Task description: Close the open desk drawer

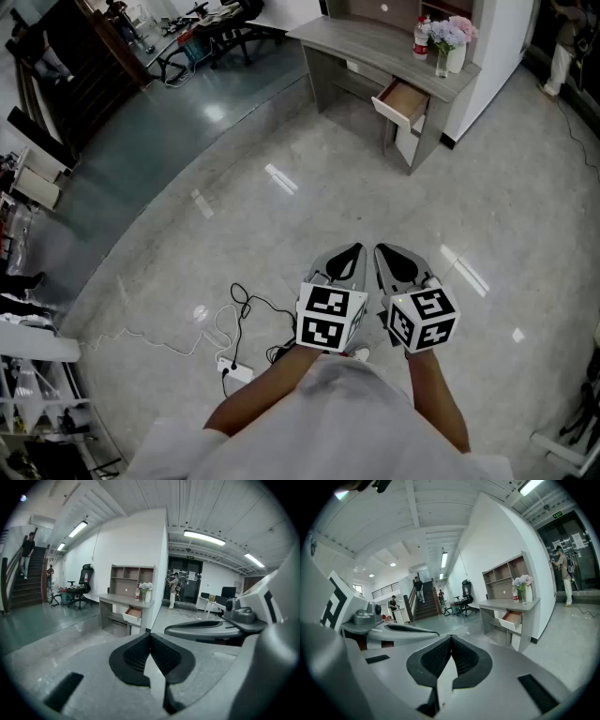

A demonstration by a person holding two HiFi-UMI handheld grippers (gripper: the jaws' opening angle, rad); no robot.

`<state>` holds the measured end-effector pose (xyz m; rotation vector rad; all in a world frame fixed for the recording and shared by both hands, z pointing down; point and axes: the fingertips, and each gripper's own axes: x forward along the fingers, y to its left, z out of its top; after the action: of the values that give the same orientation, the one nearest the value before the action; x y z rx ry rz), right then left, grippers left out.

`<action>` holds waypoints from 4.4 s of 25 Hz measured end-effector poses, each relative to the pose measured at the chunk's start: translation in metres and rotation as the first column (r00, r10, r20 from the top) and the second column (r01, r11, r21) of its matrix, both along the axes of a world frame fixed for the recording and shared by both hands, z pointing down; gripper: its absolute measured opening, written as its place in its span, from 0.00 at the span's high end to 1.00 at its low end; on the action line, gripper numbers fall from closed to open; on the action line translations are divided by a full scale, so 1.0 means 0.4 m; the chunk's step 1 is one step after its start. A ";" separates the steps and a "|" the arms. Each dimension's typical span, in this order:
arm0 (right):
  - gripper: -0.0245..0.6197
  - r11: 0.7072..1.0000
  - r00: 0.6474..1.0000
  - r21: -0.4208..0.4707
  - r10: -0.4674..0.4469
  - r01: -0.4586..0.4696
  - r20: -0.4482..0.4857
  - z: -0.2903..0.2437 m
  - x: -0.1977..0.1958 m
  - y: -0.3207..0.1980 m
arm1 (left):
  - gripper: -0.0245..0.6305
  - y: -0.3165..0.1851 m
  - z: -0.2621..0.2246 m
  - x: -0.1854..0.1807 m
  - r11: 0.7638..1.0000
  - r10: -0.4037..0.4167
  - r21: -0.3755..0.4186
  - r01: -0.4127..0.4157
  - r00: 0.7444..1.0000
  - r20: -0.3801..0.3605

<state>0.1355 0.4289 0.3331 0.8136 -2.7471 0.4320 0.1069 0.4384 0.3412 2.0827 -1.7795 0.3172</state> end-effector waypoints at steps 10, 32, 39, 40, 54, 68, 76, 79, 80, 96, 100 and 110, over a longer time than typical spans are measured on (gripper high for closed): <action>0.96 1.000 1.000 0.008 -0.015 0.015 -0.008 0.007 -0.012 -0.010 | 0.96 -0.011 0.005 -0.007 1.000 -0.007 -0.001 0.007 1.000 -0.003; 0.96 0.997 0.990 -0.014 0.068 -0.070 -0.120 0.038 -0.382 -0.300 | 0.96 -0.307 0.023 -0.385 0.996 0.086 -0.001 -0.087 0.992 -0.095; 0.96 0.998 0.991 0.005 0.068 -0.068 -0.119 0.017 -0.552 -0.387 | 0.96 -0.393 0.008 -0.540 0.994 0.110 0.016 -0.109 0.990 -0.087; 0.96 0.998 0.991 0.007 0.068 -0.068 -0.118 0.016 -0.575 -0.396 | 0.96 -0.403 0.005 -0.565 0.994 0.109 0.022 -0.108 0.991 -0.082; 0.96 0.998 0.991 0.003 0.063 -0.063 -0.119 0.020 -0.726 -0.496 | 0.96 -0.489 0.034 -0.736 0.991 0.130 -0.007 -0.132 0.985 -0.110; 0.96 0.997 0.994 -0.026 0.073 -0.075 -0.079 0.064 -0.728 -0.737 | 0.96 -0.739 0.057 -0.738 0.983 0.175 -0.040 -0.178 0.981 -0.079; 0.96 0.989 0.992 -0.088 0.118 -0.122 -0.049 0.077 -0.675 -0.935 | 0.96 -0.947 0.044 -0.678 0.970 0.231 -0.068 -0.234 0.971 -0.056; 0.96 0.985 0.990 -0.106 0.131 -0.135 -0.041 0.088 -0.647 -1.001 | 0.96 -1.010 0.045 -0.651 0.965 0.250 -0.075 -0.253 0.967 -0.041; 0.96 0.985 0.990 -0.106 0.133 -0.136 -0.040 0.088 -0.640 -1.021 | 0.96 -1.032 0.044 -0.644 0.964 0.253 -0.077 -0.255 0.967 -0.036; 0.96 0.961 0.965 -0.096 0.261 -0.258 0.020 0.056 -0.473 -1.205 | 0.96 -1.240 0.017 -0.460 0.921 0.385 -0.064 -0.383 0.923 0.019; 0.96 0.947 0.951 -0.104 0.308 -0.305 0.016 0.070 -0.439 -1.226 | 0.96 -1.270 0.020 -0.427 0.901 0.430 -0.061 -0.429 0.902 0.019; 0.96 0.870 0.877 -0.120 0.481 -0.479 -0.009 0.097 -0.378 -1.336 | 0.96 -1.413 0.050 -0.370 0.817 0.572 -0.063 -0.573 0.820 -0.036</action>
<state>-0.0156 -0.1056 0.3720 1.4716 -2.4812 0.6917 -0.0413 -0.1269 0.3610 2.5187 -1.0622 0.5136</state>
